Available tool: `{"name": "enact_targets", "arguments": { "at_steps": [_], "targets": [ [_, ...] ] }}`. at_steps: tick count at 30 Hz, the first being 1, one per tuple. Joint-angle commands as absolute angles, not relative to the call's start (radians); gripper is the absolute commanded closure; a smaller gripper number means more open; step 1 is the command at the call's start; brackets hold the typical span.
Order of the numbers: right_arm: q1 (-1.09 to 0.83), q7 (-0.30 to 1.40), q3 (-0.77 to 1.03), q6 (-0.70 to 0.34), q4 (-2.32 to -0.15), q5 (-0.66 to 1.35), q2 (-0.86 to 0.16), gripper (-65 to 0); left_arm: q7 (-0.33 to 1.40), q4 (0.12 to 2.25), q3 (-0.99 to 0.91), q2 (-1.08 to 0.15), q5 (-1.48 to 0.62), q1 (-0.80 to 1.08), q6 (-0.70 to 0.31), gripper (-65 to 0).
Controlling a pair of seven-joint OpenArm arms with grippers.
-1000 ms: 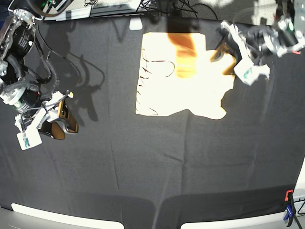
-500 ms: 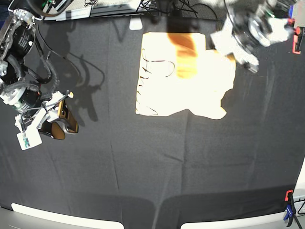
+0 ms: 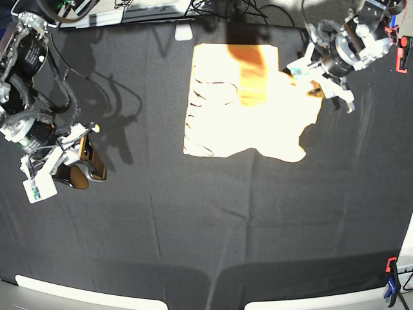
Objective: Layout the t-shirt on the table in an organized manner, then fold the t-shirt properly
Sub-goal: 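Lift the left gripper away from the shirt toward its rest position, then move the right gripper to the shirt's side and grasp its corner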
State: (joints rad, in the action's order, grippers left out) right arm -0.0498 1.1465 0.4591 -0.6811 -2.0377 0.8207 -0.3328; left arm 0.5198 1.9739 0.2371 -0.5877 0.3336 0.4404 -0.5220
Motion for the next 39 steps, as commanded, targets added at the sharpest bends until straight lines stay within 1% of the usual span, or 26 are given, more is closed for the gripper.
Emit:
{"name": "enact_targets", "arguments": {
  "at_steps": [1, 2, 3, 4, 7, 11, 16, 20, 25, 28, 29, 32, 33, 35, 37, 38, 39],
  "targets": [
    [-0.034, 1.121, 0.463, -0.688, -2.055, 0.842, -0.347, -25.9, 0.507, 1.989, 0.233, -0.596, 0.333, 0.441, -0.509, -14.9],
    [-0.034, 1.121, 0.463, -0.688, -2.055, 0.842, -0.347, -25.9, 0.507, 1.989, 0.233, -0.596, 0.332, 0.444, -0.509, -10.7],
    [-0.034, 1.121, 0.463, -0.688, -2.055, 0.842, -0.347, -25.9, 0.506, 1.99, 0.233, -0.596, 0.331, 0.449, -0.509, -4.6],
    [-0.034, 1.121, 0.463, -0.688, -2.055, 0.842, -0.347, -25.8, 0.507, 1.99, 0.233, -0.596, 0.323, 0.455, -0.509, 0.0],
    [-0.034, 1.121, 0.463, -0.688, -2.055, 0.842, -0.347, -25.8, 0.525, 2.016, 0.233, -0.611, 0.261, 0.483, -0.509, 0.0],
    [-0.034, 1.116, 0.463, -0.688, -2.055, 0.843, -0.347, -25.8, 0.63, 2.129, 0.23, -0.67, 0.135, 0.532, -0.509, 0.0],
    [-0.034, 1.118, 0.463, -0.688, -2.055, 0.842, -0.347, -25.8, 0.636, 2.238, 0.229, -0.73, 0.065, 0.608, -0.51, 0.0],
    [-0.034, 1.121, 0.463, -0.688, -2.055, 0.842, -0.347, -25.8, 0.644, 2.22, 0.229, -0.75, 0.081, 0.649, -0.512, 0.0],
    [-0.034, 1.121, 0.463, -0.688, -2.055, 0.842, -0.347, -25.9, 0.646, 2.157, 0.229, -0.751, 0.096, 0.648, -0.511, 0.0],
    [-0.034, 1.121, 0.463, -0.688, -2.055, 0.843, -0.347, -25.9, 0.72, 2.112, 0.229, -0.748, 0.107, 0.648, -0.509, 0.0],
    [-0.034, 1.121, 0.461, -0.688, -2.055, 0.843, -0.347, -25.9, 0.747, 2.106, 0.229, -0.749, 0.107, 0.648, -0.508, -5.5],
    [-0.034, 1.108, 0.413, -0.688, -2.053, 0.842, -0.347, -25.9, 0.805, 2.108, 0.229, -0.749, 0.095, 0.648, -0.508, -26.0],
    [-0.033, 1.1, 0.382, -0.689, -2.051, 0.841, -0.346, -25.9, 0.807, 2.111, 0.229, -0.748, 0.095, 0.648, -0.499, -29.7],
    [-0.033, 1.073, 0.305, -0.689, -2.048, 0.82, -0.346, -25.9, 0.803, 2.124, 0.229, -0.748, 0.091, 0.648, -0.436, -30.6],
    [-0.033, 1.008, 0.22, -0.688, -2.048, 0.744, -0.346, -25.8, 0.783, 2.141, 0.229, -0.748, 0.096, 0.648, -0.346, -30.6],
    [-0.03, 0.972, 0.178, -0.688, -2.048, 0.7, -0.346, -24.6, 0.767, 2.149, 0.229, -0.745, 0.096, 0.648, -0.296, -30.6],
    [-0.027, 0.941, 0.138, -0.688, -2.048, 0.658, -0.345, -20.9, 0.746, 2.155, 0.229, -0.737, 0.091, 0.648, -0.245, -30.5]
  ]
}}
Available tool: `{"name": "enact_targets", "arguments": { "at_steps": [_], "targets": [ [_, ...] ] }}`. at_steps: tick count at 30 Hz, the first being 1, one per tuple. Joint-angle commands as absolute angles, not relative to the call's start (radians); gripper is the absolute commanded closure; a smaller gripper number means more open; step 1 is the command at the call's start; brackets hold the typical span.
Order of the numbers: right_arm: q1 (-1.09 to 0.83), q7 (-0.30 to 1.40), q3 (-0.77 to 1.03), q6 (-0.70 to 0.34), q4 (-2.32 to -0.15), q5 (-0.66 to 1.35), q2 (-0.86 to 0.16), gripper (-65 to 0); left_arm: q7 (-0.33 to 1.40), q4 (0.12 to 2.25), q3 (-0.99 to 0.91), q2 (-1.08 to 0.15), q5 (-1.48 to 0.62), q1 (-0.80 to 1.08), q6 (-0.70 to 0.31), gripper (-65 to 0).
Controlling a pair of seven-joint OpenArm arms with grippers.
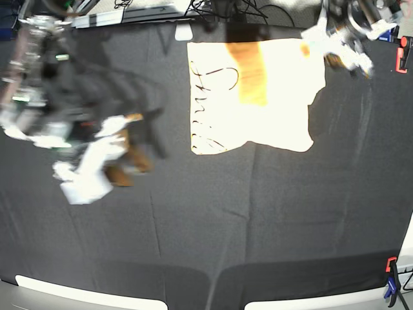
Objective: Layout the t-shirt on the table in an organized manner, then fold the t-shirt properly
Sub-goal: 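Move the right gripper to the shirt's side and grasp its corner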
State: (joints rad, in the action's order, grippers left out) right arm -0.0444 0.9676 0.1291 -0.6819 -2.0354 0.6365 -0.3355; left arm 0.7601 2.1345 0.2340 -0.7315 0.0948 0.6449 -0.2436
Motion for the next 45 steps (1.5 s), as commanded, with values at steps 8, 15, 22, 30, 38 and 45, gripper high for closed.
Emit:
{"name": "enact_targets", "arguments": {
  "at_steps": [8, 15, 22, 30, 38, 45],
  "targets": [
    [0.081, 0.873, -0.076, -0.675, -1.918, 0.548, -0.26, 0.0, 0.767, 2.158, 0.229, -0.573, -0.21, 0.649, -0.115, 0.0],
    [0.243, 0.888, -0.175, -0.675, -1.634, 0.466, -0.184, 0.0, 0.841, 2.158, 0.229, -0.469, -0.396, 0.654, -0.116, 0.0],
    [0.332, 0.879, -0.227, -0.676, -1.453, 0.437, -0.183, 0.0, 0.83, 2.141, 0.229, -0.359, -0.439, 0.691, -0.119, 0.0],
    [0.311, 0.799, -0.229, -0.698, -1.363, 0.422, -0.183, 0.0, 0.732, 1.949, 0.229, -0.244, -0.435, 0.628, -0.119, 0.0],
    [0.266, 0.857, -0.229, -0.698, -1.363, 0.457, -0.197, 0.0, 0.732, 1.753, 0.229, -0.228, -0.439, 0.459, -0.119, 0.0],
    [0.197, 0.862, -0.229, -0.698, -1.404, 0.556, -0.249, 0.0, 0.724, 1.679, 0.199, -0.228, -0.364, 0.366, -0.118, 0.0]
  ]
}}
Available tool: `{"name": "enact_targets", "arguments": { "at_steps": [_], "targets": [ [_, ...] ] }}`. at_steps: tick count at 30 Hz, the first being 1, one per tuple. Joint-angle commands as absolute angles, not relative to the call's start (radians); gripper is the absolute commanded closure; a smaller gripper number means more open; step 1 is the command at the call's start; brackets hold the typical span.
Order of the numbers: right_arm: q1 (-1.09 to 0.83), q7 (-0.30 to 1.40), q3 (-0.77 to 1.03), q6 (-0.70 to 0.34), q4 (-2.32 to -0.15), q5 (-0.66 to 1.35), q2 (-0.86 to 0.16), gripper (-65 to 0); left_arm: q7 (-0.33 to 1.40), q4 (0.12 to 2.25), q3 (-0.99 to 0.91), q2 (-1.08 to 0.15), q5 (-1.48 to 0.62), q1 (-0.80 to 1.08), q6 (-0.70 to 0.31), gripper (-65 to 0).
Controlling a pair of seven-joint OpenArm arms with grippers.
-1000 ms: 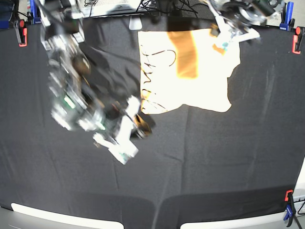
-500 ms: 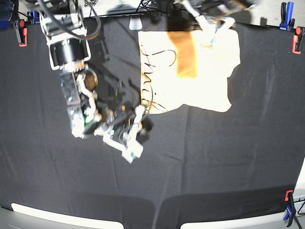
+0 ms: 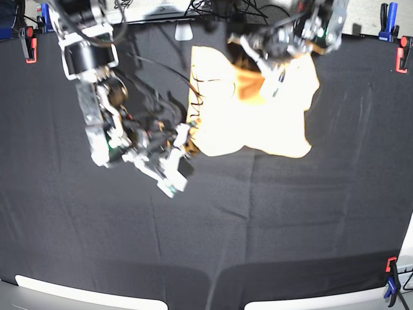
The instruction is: Layout the t-shirt on the table in an organized manner, then fold the t-shirt properly
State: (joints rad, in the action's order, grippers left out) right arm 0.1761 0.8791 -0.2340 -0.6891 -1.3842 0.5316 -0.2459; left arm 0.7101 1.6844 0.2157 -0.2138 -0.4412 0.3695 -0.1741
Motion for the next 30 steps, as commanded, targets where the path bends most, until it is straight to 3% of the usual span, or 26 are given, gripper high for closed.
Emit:
{"name": "enact_targets", "arguments": {
  "at_steps": [1, 11, 19, 25, 30],
  "targets": [
    [0.186, 0.861, -0.229, -0.698, -1.425, 0.562, -0.259, 0.0, 0.713, 1.679, 0.177, -0.228, -0.364, 0.361, -0.118, 0.0],
    [0.006, 0.863, -0.229, -0.698, -1.679, 0.561, -0.279, 0.0, 0.601, 1.674, -0.08, -0.236, -0.295, 0.318, -0.12, 0.0],
    [-0.117, 0.851, -0.327, -0.698, -1.813, 0.561, -0.258, 0.0, 0.535, 1.557, -0.09, -0.236, -0.288, 0.211, -0.169, 0.0],
    [-0.122, 0.82, -0.517, -0.698, -1.816, 0.557, -0.258, 0.0, 0.472, 1.485, -0.09, -0.236, -0.288, 0.129, -0.172, 0.0],
    [-0.122, 0.812, -0.541, -0.698, -1.831, 0.55, -0.258, 0.0, 0.471, 1.481, -0.091, -0.24, -0.288, 0.087, -0.172, 0.0]
  ]
}}
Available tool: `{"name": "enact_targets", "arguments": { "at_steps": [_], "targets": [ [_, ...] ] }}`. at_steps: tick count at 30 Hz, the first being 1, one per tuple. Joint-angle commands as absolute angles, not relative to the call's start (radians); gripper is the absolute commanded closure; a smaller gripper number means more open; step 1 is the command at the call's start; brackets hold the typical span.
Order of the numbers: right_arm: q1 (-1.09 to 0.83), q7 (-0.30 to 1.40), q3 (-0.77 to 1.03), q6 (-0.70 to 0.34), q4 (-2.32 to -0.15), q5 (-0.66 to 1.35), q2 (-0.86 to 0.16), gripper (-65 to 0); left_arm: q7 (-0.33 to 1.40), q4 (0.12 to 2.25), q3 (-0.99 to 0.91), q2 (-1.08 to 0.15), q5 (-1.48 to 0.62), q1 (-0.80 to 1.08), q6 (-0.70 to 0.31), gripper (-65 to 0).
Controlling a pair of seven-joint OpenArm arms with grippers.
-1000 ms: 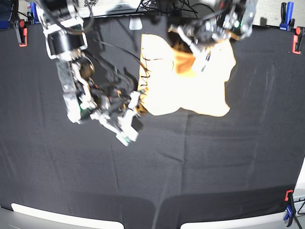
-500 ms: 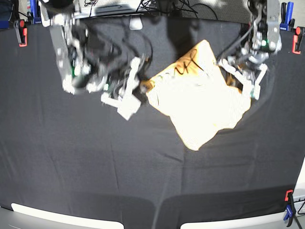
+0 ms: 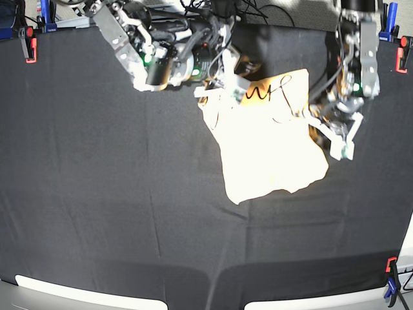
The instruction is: Layout the t-shirt on the table in an organized manner, then fold the t-shirt properly
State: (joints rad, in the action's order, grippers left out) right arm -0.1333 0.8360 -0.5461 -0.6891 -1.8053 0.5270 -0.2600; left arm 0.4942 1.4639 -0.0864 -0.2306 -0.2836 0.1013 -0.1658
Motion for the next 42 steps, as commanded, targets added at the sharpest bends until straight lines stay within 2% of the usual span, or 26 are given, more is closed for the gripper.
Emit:
{"name": "enact_targets", "arguments": {
  "at_steps": [1, 7, 11, 14, 17, 20, 24, 28, 33, 37, 42],
  "targets": [
    [-0.122, 0.811, -0.527, -0.698, -1.843, 0.55, -0.258, 0.0, 0.477, 1.481, -0.091, -0.244, -0.288, 0.083, -0.172, 0.0],
    [-0.117, 0.793, -0.334, -0.619, -1.913, 0.482, -0.258, 0.0, 0.478, 1.481, -0.091, -0.301, -0.289, 0.086, -0.171, 0.0],
    [-0.117, 0.784, -0.251, -0.611, -1.874, 0.418, -0.258, 0.0, 0.462, 1.481, -0.091, -0.323, -0.288, 0.083, -0.155, 0.0],
    [-0.117, 0.72, -0.25, -0.611, -1.817, 0.418, -0.255, 0.0, 0.396, 1.468, -0.091, -0.324, -0.287, 0.076, -0.089, 0.0],
    [-0.114, 0.709, -0.25, -0.611, -1.755, 0.417, -0.221, 0.0, 0.4, 1.43, -0.091, -0.321, -0.288, 0.05, -0.087, 0.0],
    [-0.115, 0.723, -0.25, -0.617, -1.695, 0.395, -0.164, 0.0, 0.402, 1.369, -0.091, -0.31, -0.289, 0.02, -0.116, 0.0],
    [-0.123, 0.744, -0.272, -0.694, -1.684, 0.418, -0.107, 0.0, 0.393, 1.298, -0.091, -0.311, -0.296, -0.02, -0.188, 0.0],
    [-0.123, 0.818, -0.379, -0.692, -1.684, 0.414, -0.097, 0.0, 0.393, 1.282, -0.091, -0.311, -0.296, -0.046, -0.188, 0.0],
    [-0.13, 0.824, -0.441, -0.664, -1.689, 0.388, -0.097, 0.0, 0.396, 1.283, -0.091, -0.311, -0.296, -0.052, -0.188, 0.0],
    [-0.137, 0.824, -0.391, -0.635, -1.748, 0.322, -0.097, 0.0, 0.469, 1.311, -0.091, -0.324, -0.327, -0.043, -0.188, 0.0],
    [-0.181, 0.849, -0.197, -0.627, -1.911, 0.3, -0.104, 0.0, 0.532, 1.497, -0.091, -0.375, -0.397, 0.069, -0.187, 0.0]
  ]
}}
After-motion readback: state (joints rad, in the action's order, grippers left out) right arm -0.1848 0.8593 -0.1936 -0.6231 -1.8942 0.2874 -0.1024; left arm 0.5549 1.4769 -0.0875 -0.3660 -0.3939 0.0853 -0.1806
